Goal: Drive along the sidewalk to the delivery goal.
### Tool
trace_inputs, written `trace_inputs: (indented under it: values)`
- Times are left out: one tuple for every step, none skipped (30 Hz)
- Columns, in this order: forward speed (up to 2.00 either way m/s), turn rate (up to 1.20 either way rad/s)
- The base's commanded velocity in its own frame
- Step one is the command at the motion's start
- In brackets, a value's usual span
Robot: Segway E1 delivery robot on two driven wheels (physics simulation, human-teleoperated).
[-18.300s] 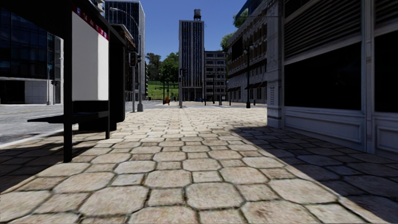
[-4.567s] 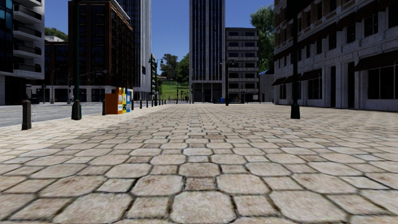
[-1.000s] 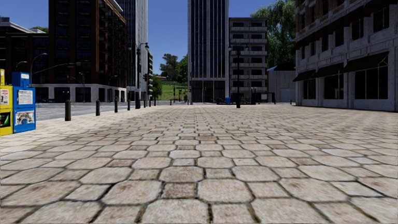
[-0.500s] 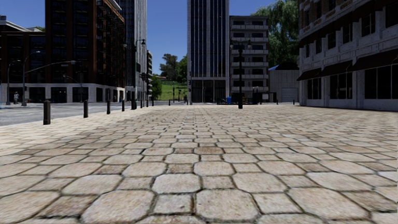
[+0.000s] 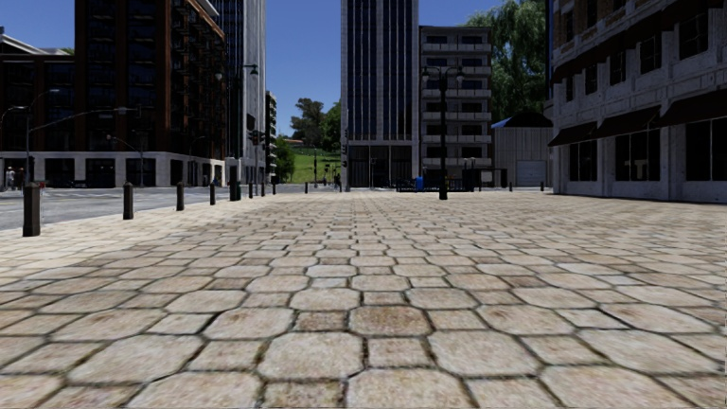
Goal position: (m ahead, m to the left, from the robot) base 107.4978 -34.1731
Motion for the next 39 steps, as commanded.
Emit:
trace_inputs:
  values:
    - [2.0,0.0]
    - [2.0,0.0]
    - [2.0,0.0]
    - [2.0,0.0]
    - [2.0,0.0]
    - [2.0,0.0]
    - [2.0,0.0]
    - [2.0,0.0]
    - [2.0,0.0]
    - [2.0,0.0]
    - [2.0,0.0]
    - [2.0,0.0]
    - [2.0,0.0]
    - [2.0,0.0]
    - [2.0,-0.03]
    - [2.0,-0.07]
    - [2.0,-0.08]
    - [2.0,-0.09]
    - [2.0,-0.09]
    - [2.0,-0.09]
    - [2.0,-0.09]
    - [2.0,-0.09]
    - [2.0,-0.09]
    - [2.0,-0.09]
    - [2.0,-0.09]
    - [2.0,-0.09]
    - [2.0,-0.09]
    - [2.0,-0.09]
    - [2.0,-0.06]
    - [2.0,-0.04]
    - [2.0,0.0]
    - [2.0,0.0]
    - [2.0,0.0]
    - [2.0,0.0]
    - [2.0,0.0]
    - [2.0,0.0]
    - [2.0,0.0]
    - [2.0,0.0]
    - [2.0,0.0]
